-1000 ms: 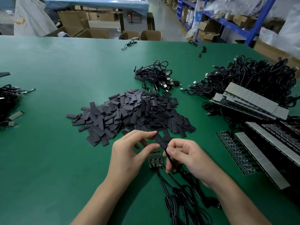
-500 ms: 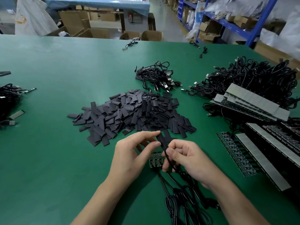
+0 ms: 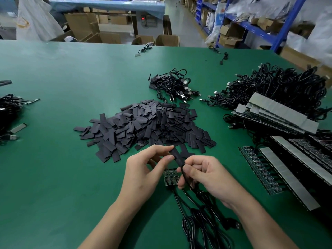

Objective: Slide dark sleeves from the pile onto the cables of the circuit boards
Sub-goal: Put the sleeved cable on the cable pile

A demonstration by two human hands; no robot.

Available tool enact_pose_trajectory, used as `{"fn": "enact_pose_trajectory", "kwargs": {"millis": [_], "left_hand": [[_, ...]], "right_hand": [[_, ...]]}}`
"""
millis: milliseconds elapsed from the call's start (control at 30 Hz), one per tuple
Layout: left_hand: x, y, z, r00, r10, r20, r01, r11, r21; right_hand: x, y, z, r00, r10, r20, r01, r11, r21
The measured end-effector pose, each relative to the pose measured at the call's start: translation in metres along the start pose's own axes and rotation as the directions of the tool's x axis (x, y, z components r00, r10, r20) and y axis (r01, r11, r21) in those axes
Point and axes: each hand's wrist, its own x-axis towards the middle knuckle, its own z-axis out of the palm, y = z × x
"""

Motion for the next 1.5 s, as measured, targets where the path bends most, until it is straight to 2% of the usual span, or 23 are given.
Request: {"fn": "enact_pose_trajectory", "kwargs": {"millis": [367, 433, 567, 733, 967, 1167, 1233, 1267, 1333, 1367, 1433, 1500], "left_hand": [[0.000, -0.002, -0.003, 1.000, -0.014, 0.002, 0.014, 0.999, -0.041], [-0.001, -0.002, 0.000, 0.999, -0.037, 0.018, 0.039, 0.994, -0.099], [-0.002, 0.005, 0.007, 0.986, -0.152, 0.062, 0.164, 0.906, -0.390], [0.002, 0.008, 0.005, 0.970, -0.242, 0.011, 0.205, 0.797, -0.568], [0.009, 0.003, -0.005, 0.913, -0.401, -0.082, 0.220, 0.649, -0.728], [0.012, -0.004, -0.008, 0.909, -0.411, -0.068, 0.236, 0.644, -0.728], [0.011, -0.002, -0.007, 0.921, -0.390, -0.014, 0.291, 0.711, -0.640], [0.010, -0.002, -0.008, 0.932, -0.362, 0.005, 0.312, 0.796, -0.519], [0.008, -0.006, -0.010, 0.965, -0.256, 0.055, 0.261, 0.957, -0.130], [0.007, -0.007, -0.011, 0.976, -0.190, 0.111, 0.180, 0.980, 0.088], [0.005, -0.007, -0.011, 0.957, -0.133, 0.257, 0.018, 0.914, 0.406], [0.003, -0.005, -0.010, 0.922, -0.144, 0.360, -0.074, 0.846, 0.528]], "right_hand": [[-0.002, -0.003, 0.002, 1.000, -0.007, -0.015, 0.007, 1.000, 0.010], [-0.002, -0.004, 0.003, 1.000, -0.011, -0.016, 0.011, 1.000, 0.011], [-0.003, -0.006, 0.003, 1.000, -0.016, 0.021, 0.016, 1.000, -0.009], [-0.004, -0.008, -0.004, 0.999, -0.029, 0.036, 0.031, 0.998, -0.057], [-0.007, -0.006, -0.009, 0.998, -0.068, -0.018, 0.061, 0.959, -0.276], [-0.007, -0.004, -0.012, 0.996, -0.075, -0.040, 0.056, 0.934, -0.354], [-0.007, -0.006, -0.015, 0.989, -0.119, -0.088, 0.085, 0.945, -0.316], [-0.007, -0.007, -0.018, 0.979, -0.150, -0.138, 0.105, 0.951, -0.290], [-0.004, -0.012, -0.022, 0.942, -0.205, -0.266, 0.132, 0.954, -0.269], [-0.001, -0.015, -0.025, 0.917, -0.223, -0.330, 0.136, 0.955, -0.265], [0.008, -0.021, -0.030, 0.859, -0.264, -0.439, 0.135, 0.944, -0.302], [0.023, -0.032, -0.034, 0.803, -0.315, -0.505, 0.106, 0.911, -0.400]]}}
